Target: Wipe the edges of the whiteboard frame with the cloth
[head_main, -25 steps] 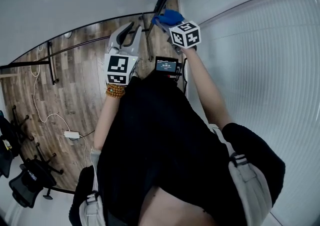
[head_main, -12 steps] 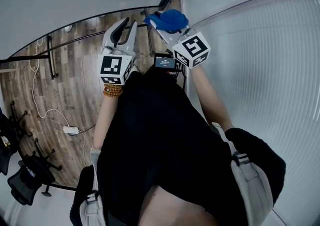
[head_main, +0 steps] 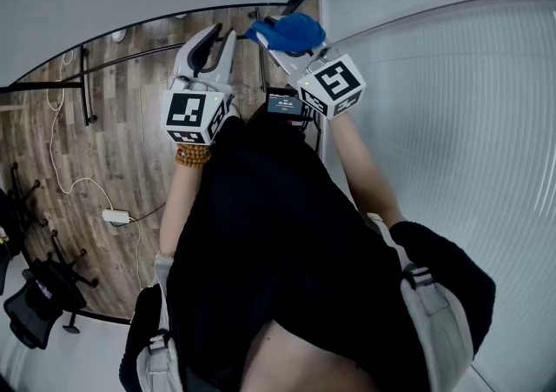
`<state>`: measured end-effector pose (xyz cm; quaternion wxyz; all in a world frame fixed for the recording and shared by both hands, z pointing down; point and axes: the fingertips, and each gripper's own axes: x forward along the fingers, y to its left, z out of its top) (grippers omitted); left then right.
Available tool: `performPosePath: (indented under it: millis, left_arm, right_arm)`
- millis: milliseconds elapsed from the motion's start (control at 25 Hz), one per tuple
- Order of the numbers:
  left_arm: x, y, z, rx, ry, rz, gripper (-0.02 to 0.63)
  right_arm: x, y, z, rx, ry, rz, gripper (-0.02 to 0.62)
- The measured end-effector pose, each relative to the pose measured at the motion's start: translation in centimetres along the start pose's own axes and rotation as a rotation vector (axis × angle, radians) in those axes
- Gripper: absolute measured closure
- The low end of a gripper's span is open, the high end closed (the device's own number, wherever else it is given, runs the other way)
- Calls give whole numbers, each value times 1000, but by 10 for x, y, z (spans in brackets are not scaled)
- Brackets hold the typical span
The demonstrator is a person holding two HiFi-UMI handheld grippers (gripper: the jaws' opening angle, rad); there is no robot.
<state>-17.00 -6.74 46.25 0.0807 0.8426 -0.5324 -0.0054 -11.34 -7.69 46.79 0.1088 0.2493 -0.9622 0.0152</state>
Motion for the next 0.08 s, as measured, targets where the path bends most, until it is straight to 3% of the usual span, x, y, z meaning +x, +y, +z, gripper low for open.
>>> performPosePath:
  millis: [80]
  left_arm:
    - [-5, -1, 5, -25, -20, -9, 439]
  right_arm:
    - [2, 5, -2, -11, 6, 7, 486]
